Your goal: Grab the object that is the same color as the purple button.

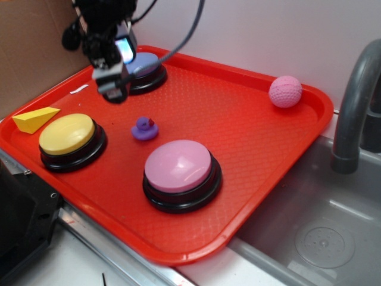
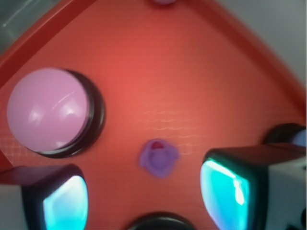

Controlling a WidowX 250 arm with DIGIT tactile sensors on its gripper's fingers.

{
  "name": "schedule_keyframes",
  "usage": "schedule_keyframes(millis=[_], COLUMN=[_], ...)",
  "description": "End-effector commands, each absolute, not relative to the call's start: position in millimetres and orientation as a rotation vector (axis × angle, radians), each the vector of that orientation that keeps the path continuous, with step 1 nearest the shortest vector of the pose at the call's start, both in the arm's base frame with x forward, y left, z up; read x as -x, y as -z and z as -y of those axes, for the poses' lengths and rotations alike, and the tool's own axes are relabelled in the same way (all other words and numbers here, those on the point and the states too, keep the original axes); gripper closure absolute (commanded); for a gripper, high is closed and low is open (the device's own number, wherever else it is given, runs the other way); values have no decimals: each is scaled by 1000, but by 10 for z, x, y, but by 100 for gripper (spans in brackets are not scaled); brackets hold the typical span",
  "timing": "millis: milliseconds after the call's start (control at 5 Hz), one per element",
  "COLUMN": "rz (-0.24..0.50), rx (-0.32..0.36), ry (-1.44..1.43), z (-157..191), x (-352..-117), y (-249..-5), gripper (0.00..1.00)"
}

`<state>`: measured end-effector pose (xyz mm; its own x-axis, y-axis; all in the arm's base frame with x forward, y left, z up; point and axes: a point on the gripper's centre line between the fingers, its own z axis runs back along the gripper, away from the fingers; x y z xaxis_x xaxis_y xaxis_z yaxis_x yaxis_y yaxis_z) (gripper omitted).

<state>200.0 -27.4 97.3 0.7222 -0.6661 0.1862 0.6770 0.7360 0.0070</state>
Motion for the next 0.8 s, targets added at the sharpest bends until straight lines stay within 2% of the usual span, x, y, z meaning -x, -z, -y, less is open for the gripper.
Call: schedule_keyframes(millis=[0,200,600], rz=[171,158,133], rx=[20,-8,2], ry=[729,740,786], z=[365,348,403], x=[-2025,-2098,-2279], y=[-792,-700,-399], gripper=[0,0,0])
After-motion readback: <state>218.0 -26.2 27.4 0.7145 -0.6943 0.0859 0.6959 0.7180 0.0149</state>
